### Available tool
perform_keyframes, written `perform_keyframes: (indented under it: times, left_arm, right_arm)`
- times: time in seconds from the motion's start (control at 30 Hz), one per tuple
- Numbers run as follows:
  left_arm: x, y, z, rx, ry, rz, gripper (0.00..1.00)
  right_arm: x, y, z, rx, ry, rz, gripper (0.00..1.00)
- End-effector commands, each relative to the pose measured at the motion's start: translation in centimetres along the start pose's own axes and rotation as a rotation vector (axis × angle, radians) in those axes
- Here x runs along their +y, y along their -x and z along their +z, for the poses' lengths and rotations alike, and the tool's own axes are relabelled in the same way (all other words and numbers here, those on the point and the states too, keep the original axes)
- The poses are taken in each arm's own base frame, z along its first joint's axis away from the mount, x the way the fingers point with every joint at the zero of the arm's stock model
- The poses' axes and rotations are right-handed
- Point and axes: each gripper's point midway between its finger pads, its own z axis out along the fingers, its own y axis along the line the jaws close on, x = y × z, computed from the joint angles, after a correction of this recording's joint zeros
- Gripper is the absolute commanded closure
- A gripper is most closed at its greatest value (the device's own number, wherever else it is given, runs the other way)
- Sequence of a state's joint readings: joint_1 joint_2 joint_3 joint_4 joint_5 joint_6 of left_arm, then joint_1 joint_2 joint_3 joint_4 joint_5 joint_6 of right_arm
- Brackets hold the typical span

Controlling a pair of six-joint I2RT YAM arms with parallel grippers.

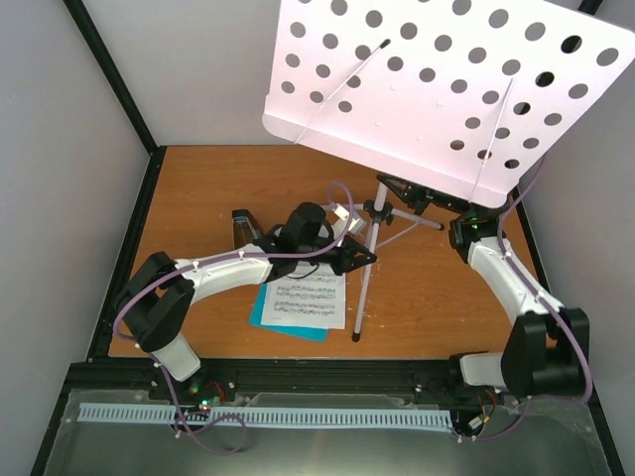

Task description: Pack up the instrument practice props

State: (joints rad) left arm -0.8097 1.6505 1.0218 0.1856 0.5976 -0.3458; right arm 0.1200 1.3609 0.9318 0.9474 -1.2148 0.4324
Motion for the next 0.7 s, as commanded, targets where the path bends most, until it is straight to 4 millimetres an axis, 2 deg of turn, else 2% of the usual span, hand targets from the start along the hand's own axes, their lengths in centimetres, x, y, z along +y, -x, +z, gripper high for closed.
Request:
perform_keyframes:
  times: [0.0,0.13,0.37,0.67]
  left_arm:
    - [-3.5,8.6,-3.2,-0.28,-0.01,0.329,1.0]
    - [-4.9,9.4,-3.9,-0.306,-0.046,0.366,1.0]
    - [-7.8,9.8,-6.0,-0.356,-0.134,0.419,1.0]
    - [-9.3,9.6,-7.1,-0.376,-0.175,0.46,1.0]
  right_arm:
    - [2.1,0.2,1.4,0.11,-0.05,0.047,0.97]
    - [2.8,0.0,1.3,0.124,-0.073,0.07,0.97]
    - [2.5,-0.4,0.7,0.113,-0.151,0.085,0.97]
    - [2.3,-1.1,0.3,0.109,-0.198,0.099,0.97]
